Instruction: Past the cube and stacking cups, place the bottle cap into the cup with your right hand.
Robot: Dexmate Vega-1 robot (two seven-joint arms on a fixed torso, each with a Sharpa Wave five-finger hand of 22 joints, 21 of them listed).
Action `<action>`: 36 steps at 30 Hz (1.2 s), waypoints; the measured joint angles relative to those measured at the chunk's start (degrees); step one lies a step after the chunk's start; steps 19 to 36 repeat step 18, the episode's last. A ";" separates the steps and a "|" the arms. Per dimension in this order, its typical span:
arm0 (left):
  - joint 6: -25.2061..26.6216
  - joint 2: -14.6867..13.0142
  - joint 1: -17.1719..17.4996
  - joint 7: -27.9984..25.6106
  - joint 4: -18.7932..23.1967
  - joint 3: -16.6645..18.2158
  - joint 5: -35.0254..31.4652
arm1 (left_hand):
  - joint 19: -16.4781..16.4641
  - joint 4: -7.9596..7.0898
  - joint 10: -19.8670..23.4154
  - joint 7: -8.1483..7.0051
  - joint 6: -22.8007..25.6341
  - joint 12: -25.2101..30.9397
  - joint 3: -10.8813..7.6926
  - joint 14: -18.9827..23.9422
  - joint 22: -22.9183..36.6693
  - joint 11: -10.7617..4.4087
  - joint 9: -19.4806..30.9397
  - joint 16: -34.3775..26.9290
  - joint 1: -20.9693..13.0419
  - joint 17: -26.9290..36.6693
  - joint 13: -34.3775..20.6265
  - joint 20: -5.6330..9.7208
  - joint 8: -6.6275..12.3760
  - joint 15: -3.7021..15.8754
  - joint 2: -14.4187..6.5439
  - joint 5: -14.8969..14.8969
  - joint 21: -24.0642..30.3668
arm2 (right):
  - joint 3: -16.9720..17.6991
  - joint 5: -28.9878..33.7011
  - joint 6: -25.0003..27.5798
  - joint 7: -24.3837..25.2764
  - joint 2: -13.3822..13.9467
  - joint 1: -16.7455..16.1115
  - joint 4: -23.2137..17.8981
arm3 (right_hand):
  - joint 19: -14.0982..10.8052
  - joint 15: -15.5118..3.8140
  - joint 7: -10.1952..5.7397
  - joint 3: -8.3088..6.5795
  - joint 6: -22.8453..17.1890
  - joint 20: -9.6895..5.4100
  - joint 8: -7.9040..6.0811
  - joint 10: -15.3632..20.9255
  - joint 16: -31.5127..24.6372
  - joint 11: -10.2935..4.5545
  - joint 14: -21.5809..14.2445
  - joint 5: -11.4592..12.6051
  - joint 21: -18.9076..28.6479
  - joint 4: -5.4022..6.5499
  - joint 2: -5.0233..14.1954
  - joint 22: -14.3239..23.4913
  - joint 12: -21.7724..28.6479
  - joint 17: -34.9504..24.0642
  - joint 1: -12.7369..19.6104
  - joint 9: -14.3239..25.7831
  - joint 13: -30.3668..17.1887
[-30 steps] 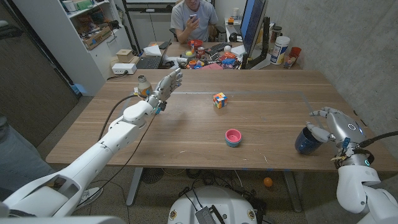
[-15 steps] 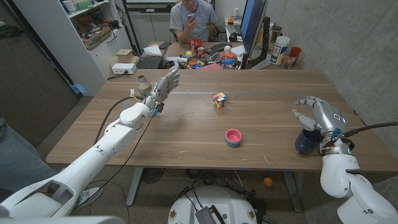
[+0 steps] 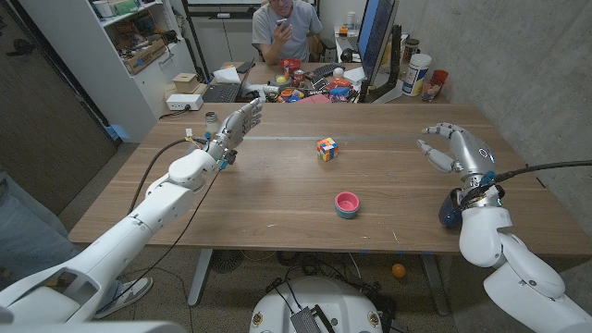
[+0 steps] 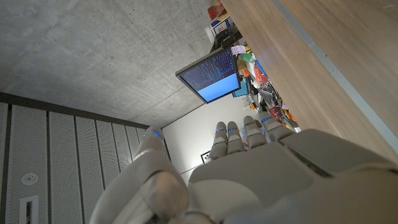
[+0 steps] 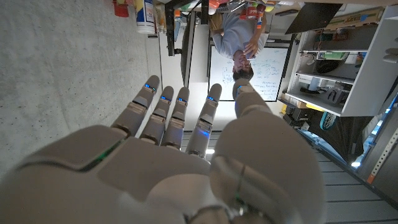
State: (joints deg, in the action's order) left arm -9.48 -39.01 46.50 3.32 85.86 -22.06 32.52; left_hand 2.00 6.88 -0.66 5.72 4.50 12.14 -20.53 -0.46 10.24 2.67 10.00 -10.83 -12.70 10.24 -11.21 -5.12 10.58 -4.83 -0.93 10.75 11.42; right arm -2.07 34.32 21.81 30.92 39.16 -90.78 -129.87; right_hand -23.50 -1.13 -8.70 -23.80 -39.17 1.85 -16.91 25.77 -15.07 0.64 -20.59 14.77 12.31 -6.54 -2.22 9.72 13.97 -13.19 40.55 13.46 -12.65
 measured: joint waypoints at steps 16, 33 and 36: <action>-6.13 -2.47 -3.08 7.76 -4.73 1.60 -0.91 | 0.00 0.00 0.01 0.00 0.00 0.00 0.00 0.00 0.00 0.00 0.00 0.00 0.00 0.00 0.00 0.00 0.00 0.00 0.00 0.00 0.00 | -9.95 -1.56 0.34 2.58 -2.07 12.86 2.33 | 0.01 -0.05 -0.09 0.30 0.30 0.00 0.00 0.62 0.00 0.62 -0.04 -0.39 0.00 0.65 0.26 0.00 0.00 0.01 -1.20 -0.01 0.00; -6.58 -2.51 -3.22 8.18 -5.03 1.72 -0.81 | 0.00 0.01 0.01 0.00 0.00 0.00 0.02 0.00 0.00 0.00 0.00 0.00 0.00 0.00 0.00 0.00 0.00 0.00 0.00 0.00 0.00 | -11.03 -1.70 0.55 2.63 -2.15 13.98 2.63 | 0.01 -0.31 -0.09 0.30 0.30 0.00 0.00 0.62 0.00 0.61 -0.31 -0.39 0.00 0.65 0.27 0.00 0.00 0.01 -1.19 -0.01 0.10; -6.58 -2.51 -3.22 8.18 -5.03 1.72 -0.81 | 0.00 0.01 0.01 0.00 0.00 0.00 0.02 0.00 0.00 0.00 0.00 0.00 0.00 0.00 0.00 0.00 0.00 0.00 0.00 0.00 0.00 | -11.03 -1.70 0.55 2.63 -2.15 13.98 2.63 | 0.01 -0.31 -0.09 0.30 0.30 0.00 0.00 0.62 0.00 0.61 -0.31 -0.39 0.00 0.65 0.27 0.00 0.00 0.01 -1.19 -0.01 0.10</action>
